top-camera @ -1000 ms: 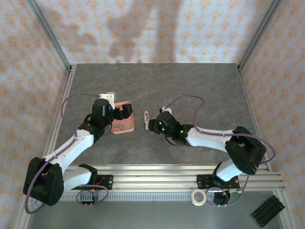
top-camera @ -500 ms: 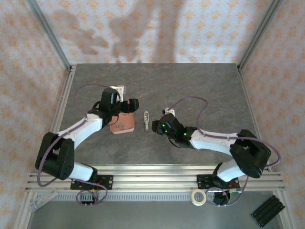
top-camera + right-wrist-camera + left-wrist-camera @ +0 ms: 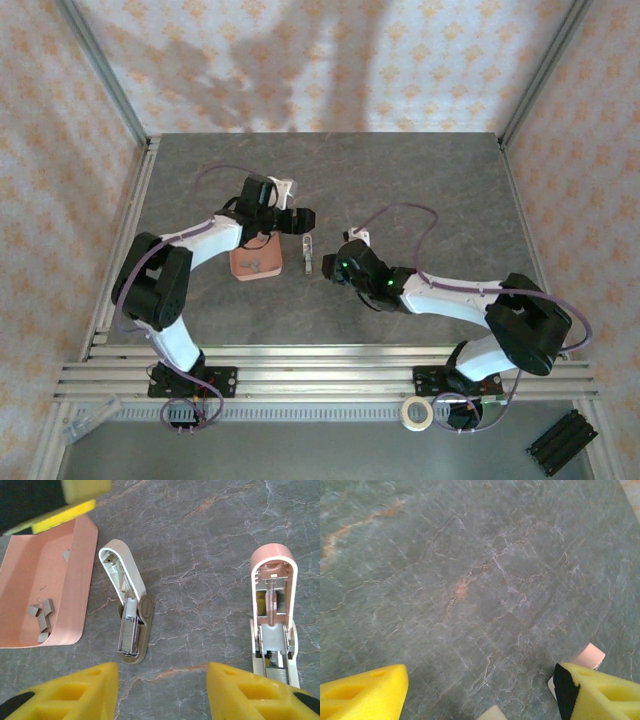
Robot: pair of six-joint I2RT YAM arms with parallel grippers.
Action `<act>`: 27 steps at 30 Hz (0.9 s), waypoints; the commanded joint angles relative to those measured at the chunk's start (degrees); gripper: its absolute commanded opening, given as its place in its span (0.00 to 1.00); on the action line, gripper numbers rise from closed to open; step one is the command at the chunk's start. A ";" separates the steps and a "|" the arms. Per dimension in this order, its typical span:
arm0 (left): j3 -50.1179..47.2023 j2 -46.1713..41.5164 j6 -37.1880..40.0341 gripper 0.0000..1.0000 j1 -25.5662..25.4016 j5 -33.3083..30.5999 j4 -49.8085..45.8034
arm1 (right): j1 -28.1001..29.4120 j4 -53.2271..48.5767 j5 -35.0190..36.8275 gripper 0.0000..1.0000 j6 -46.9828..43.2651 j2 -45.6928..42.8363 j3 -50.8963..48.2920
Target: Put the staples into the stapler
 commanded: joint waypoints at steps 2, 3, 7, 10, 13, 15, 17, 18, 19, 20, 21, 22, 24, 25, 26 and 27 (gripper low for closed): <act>4.02 2.47 3.71 0.74 -0.48 5.50 -3.75 | -0.42 -2.17 2.37 0.49 -0.59 -2.23 -1.10; 4.51 3.02 4.30 0.73 -0.76 6.40 -4.30 | -0.39 -2.16 2.53 0.49 -0.49 -2.51 -1.34; 5.24 4.36 6.27 0.72 -1.40 9.16 -5.06 | -0.38 -2.71 2.81 0.50 -0.44 -3.25 -1.65; 5.33 5.28 6.79 0.70 -1.58 10.99 -4.60 | -0.38 -2.97 2.82 0.50 -0.49 -3.70 -1.78; 5.51 6.07 7.50 0.70 -1.74 11.45 -4.55 | -0.38 -3.14 2.73 0.50 -0.51 -4.05 -1.90; 5.77 6.53 8.02 0.70 -1.94 12.01 -4.60 | -0.38 -3.20 2.83 0.50 -0.56 -4.41 -1.98; 6.02 7.01 8.54 0.70 -2.02 13.18 -4.74 | -0.38 -3.16 2.92 0.50 -0.49 -4.59 -2.02; 6.21 7.15 8.95 0.70 -2.11 13.86 -4.94 | -0.38 -3.16 2.90 0.50 -0.41 -4.76 -2.09; 6.37 7.24 9.36 0.70 -2.19 14.45 -5.03 | -0.42 -3.06 2.99 0.50 -0.40 -4.81 -2.18; 6.39 7.20 9.79 0.69 -2.28 15.01 -5.05 | -0.38 -2.99 2.93 0.50 -0.32 -4.90 -2.22; 6.22 7.16 10.28 0.69 -2.37 15.50 -4.99 | -0.38 -3.01 2.91 0.49 -0.31 -4.99 -2.26; 5.99 6.96 10.62 0.69 -2.46 15.89 -4.67 | -0.38 -3.01 2.95 0.50 -0.31 -4.95 -2.34; 5.48 6.56 10.98 0.69 -2.62 16.97 -4.07 | -0.38 -2.97 2.93 0.49 -0.23 -5.11 -2.44; 5.35 6.39 11.33 0.69 -2.62 17.23 -3.95 | -0.40 -2.95 2.99 0.49 -0.20 -5.13 -2.38; 5.09 6.20 11.55 0.69 -2.72 17.58 -3.79 | -0.38 -3.02 2.99 0.49 -0.23 -5.23 -2.44; 4.84 6.02 11.72 0.69 -2.80 17.85 -3.58 | -0.38 -2.95 2.99 0.49 -0.23 -5.36 -2.44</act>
